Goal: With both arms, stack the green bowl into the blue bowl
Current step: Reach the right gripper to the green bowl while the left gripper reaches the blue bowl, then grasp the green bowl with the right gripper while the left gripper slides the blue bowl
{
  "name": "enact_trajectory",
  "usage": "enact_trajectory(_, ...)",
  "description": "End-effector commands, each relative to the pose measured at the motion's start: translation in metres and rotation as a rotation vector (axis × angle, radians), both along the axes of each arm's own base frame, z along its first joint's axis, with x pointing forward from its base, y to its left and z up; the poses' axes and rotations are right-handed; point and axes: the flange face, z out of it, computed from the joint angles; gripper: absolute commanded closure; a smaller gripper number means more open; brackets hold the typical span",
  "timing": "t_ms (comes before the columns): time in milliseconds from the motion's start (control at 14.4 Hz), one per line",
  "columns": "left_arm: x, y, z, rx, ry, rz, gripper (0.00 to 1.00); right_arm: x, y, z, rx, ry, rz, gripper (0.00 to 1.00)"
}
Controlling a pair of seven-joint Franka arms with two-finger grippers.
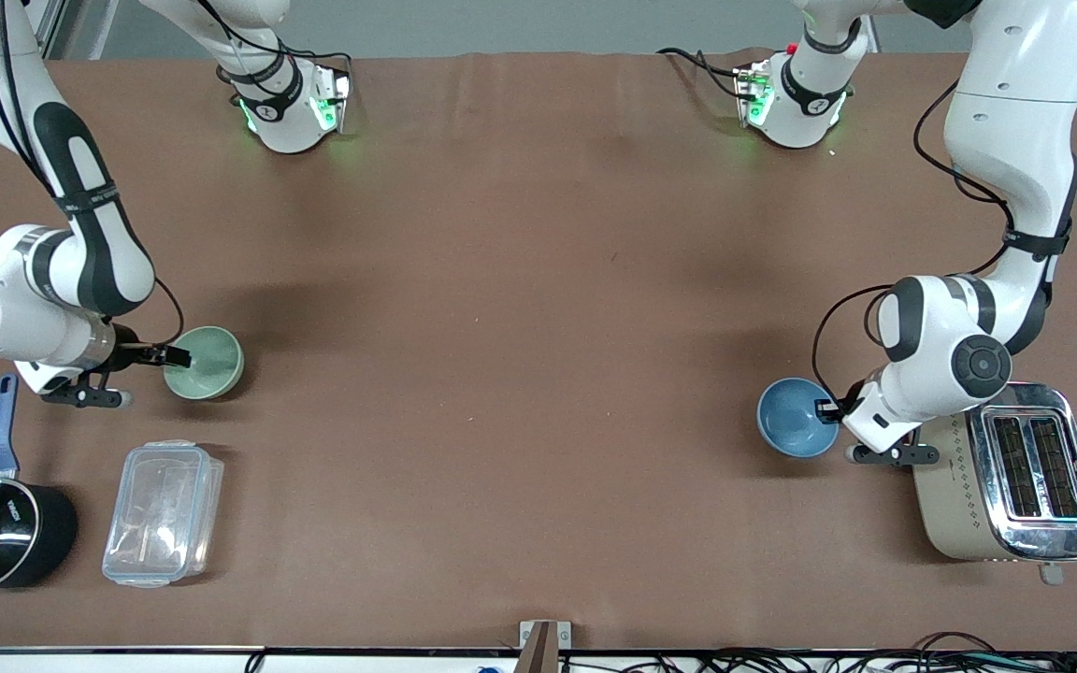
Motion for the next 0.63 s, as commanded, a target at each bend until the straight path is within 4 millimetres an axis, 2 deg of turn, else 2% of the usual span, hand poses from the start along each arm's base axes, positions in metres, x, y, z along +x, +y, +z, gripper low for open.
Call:
enact_trajectory(0,0.004,-0.006,0.007,-0.002,-0.018,0.007,1.0,-0.005,0.003,-0.01,0.003,0.006,0.013,0.22)
enact_trajectory(139,0.004,-0.01,0.016,-0.002,-0.029,-0.003,1.0,-0.006,0.004,-0.02,0.006,0.018,0.015,0.43)
enact_trajectory(278,0.004,-0.024,0.04,-0.004,-0.044,-0.019,1.0,-0.006,0.007,-0.025,0.008,0.019,0.018,0.7)
enact_trajectory(348,0.002,-0.039,0.052,-0.014,-0.042,-0.01,1.0,-0.006,0.008,-0.025,0.008,0.02,0.021,0.81)
enact_trajectory(487,-0.006,-0.078,0.066,-0.042,-0.022,0.038,1.0,-0.005,0.009,-0.024,0.007,0.019,0.021,0.91)
enact_trajectory(557,-0.012,-0.106,0.07,-0.062,-0.012,0.062,1.0,-0.005,0.009,-0.024,0.007,0.02,0.02,0.94)
